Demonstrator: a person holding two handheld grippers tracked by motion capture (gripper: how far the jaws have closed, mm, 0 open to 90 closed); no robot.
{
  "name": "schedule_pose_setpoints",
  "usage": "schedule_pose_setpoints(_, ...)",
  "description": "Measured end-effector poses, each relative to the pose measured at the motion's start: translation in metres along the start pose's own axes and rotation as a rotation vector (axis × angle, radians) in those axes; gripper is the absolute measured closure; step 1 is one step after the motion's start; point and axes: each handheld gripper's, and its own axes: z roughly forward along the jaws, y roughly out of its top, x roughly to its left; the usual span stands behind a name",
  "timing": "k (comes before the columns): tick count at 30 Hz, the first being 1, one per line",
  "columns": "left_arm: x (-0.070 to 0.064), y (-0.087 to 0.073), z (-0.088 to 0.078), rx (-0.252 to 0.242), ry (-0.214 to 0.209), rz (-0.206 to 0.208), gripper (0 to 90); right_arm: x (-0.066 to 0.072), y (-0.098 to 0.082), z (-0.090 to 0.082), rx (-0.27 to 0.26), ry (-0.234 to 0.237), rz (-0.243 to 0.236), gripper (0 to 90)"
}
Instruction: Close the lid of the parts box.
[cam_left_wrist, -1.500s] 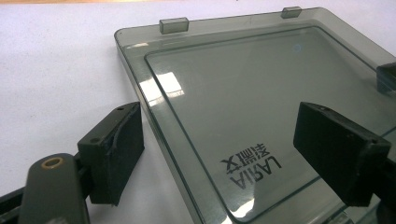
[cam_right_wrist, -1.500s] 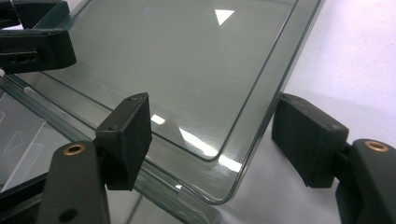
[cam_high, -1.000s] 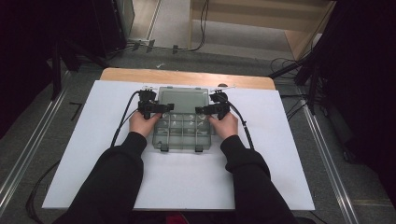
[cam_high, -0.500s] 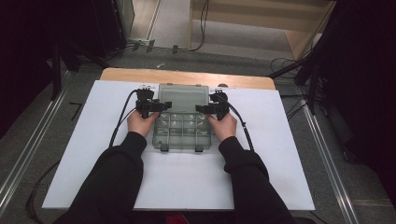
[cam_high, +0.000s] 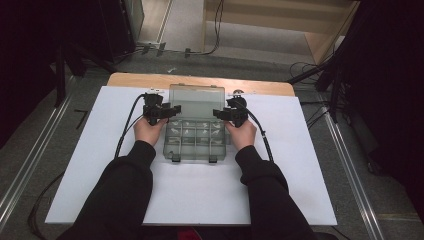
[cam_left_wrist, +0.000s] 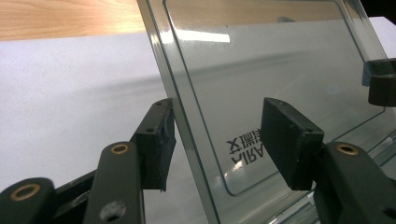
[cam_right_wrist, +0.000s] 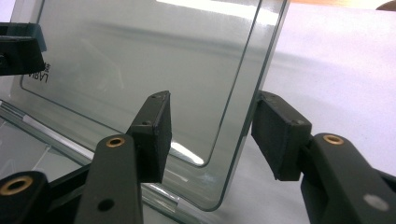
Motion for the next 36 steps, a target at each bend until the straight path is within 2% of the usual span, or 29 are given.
schedule_pose_setpoints(3,0.0,0.001,-0.003,-0.009,-0.003,0.004,49.8,0.0,0.0,-0.002,-0.006,-0.001,-0.012,48.1)
schedule_pose_setpoints(12,0.001,0.005,-0.012,-0.033,-0.013,0.013,58.7,-0.001,0.002,-0.013,-0.032,0.032,-0.007,48.1)
schedule_pose_setpoints(14,-0.001,0.005,-0.014,-0.031,-0.008,0.027,58.7,-0.001,0.002,-0.014,-0.036,0.037,-0.006,48.2)
schedule_pose_setpoints(24,-0.004,0.009,-0.026,-0.037,-0.039,0.033,58.8,0.002,0.001,-0.027,-0.056,0.054,-0.039,48.2)
schedule_pose_setpoints(36,-0.012,0.011,-0.037,-0.036,-0.048,0.066,56.8,0.003,0.0,-0.039,-0.073,0.083,-0.059,48.2)
